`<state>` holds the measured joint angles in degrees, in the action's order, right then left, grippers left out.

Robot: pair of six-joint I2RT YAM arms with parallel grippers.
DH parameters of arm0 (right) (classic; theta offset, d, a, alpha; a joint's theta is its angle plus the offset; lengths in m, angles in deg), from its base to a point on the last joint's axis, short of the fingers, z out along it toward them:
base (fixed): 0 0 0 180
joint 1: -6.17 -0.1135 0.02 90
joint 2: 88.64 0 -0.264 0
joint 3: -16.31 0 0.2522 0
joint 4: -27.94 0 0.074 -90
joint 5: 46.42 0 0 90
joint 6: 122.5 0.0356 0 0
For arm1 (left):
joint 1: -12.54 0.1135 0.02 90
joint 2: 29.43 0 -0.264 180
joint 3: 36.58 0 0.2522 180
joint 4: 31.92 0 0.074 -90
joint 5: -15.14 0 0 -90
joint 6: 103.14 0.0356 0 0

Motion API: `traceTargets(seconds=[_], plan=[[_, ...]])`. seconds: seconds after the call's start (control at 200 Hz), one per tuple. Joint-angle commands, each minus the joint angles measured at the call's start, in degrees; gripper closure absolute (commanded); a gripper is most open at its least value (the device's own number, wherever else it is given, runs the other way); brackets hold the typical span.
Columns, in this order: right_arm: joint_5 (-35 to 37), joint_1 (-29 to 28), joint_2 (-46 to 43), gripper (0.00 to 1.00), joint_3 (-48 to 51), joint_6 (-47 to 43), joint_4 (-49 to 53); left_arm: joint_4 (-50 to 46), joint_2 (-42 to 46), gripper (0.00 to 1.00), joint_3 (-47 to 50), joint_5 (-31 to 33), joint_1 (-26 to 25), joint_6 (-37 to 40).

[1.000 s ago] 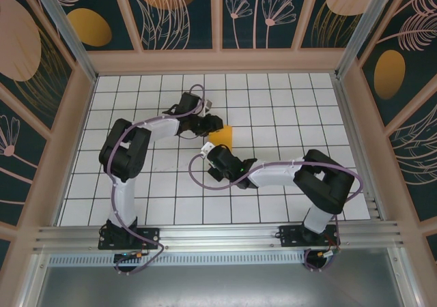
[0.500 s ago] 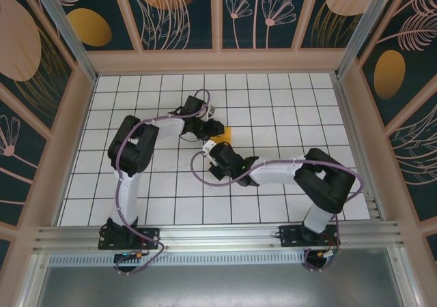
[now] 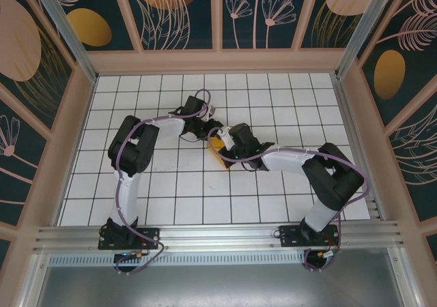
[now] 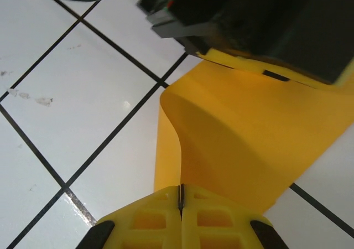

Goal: Fold a paper plane with a square sheet of paper (fold left side to right side)
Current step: Third fold the triangle at the center of the table.

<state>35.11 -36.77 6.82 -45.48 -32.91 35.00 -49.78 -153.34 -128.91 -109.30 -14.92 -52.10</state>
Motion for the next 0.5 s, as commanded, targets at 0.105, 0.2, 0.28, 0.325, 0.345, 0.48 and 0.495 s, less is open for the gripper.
traceTargets(seconds=[0.105, 0.2, 0.28, 0.325, 0.345, 0.48, 0.495], plan=[[-5.9, 2.5, 2.5, 1.0, -2.7, 3.5, 2.4, -3.8, -3.6, 0.67, 0.1, 2.4, -0.8, 1.9], [-6.1, 2.9, 3.3, 1.0, -3.2, 3.9, 2.7, -3.8, -3.6, 0.67, 0.1, 2.4, -0.8, 1.9], [-5.9, 2.9, 4.0, 1.0, -3.5, 4.1, 3.1, -3.8, -3.5, 0.67, 0.1, 2.5, -0.8, 1.9], [-5.6, 3.0, 4.3, 1.0, -3.5, 4.3, 3.2, -3.9, -3.5, 0.67, 0.3, 2.4, -0.8, 2.0], [-5.4, 3.0, 4.4, 1.0, -3.4, 4.5, 3.2, -3.8, -3.5, 0.67, 0.3, 2.6, -0.8, 1.9], [-5.1, 3.7, 4.5, 1.0, -2.9, 5.6, 2.9, -3.8, -3.5, 0.67, 0.3, 2.6, -0.9, 1.9], [-5.1, 3.8, 4.6, 1.0, -2.9, 5.9, 2.9, -3.8, -3.6, 0.67, 0.3, 2.6, -0.8, 2.0]])
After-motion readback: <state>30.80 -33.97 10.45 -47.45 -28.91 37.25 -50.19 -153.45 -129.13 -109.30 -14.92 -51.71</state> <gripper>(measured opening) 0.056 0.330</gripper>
